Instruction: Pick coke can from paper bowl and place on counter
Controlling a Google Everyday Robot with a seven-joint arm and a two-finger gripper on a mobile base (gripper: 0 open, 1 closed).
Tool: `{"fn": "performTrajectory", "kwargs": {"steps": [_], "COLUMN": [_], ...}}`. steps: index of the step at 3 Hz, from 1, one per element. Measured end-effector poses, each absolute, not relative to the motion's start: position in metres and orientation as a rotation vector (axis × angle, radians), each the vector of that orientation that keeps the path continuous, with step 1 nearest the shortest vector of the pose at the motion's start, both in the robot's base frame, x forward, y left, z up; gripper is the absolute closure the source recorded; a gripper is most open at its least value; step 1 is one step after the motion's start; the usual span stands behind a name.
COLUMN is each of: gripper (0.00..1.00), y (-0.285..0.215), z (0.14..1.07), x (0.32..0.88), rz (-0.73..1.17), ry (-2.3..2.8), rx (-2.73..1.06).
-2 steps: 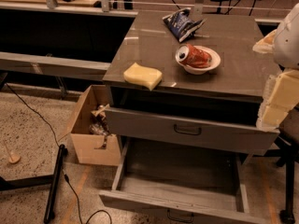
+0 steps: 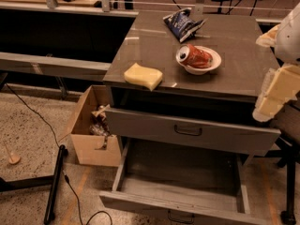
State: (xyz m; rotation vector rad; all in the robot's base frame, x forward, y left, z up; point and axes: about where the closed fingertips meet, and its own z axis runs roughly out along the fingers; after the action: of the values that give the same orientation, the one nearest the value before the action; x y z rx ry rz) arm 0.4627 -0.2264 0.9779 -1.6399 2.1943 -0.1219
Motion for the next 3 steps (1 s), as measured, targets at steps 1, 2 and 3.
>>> {"fn": "performTrajectory", "kwargs": {"steps": [1,2,3], "gripper": [0.00,0.00,0.00], "y": [-0.242,-0.255,-0.258], "z": [0.972,0.965,0.952], "x": [0.508,0.541,0.566], "rz": [-0.099,-0.060,-0.003], "ry": [2.136,2.100,2.080], "rx": [-1.511,-1.405,-1.308]}}
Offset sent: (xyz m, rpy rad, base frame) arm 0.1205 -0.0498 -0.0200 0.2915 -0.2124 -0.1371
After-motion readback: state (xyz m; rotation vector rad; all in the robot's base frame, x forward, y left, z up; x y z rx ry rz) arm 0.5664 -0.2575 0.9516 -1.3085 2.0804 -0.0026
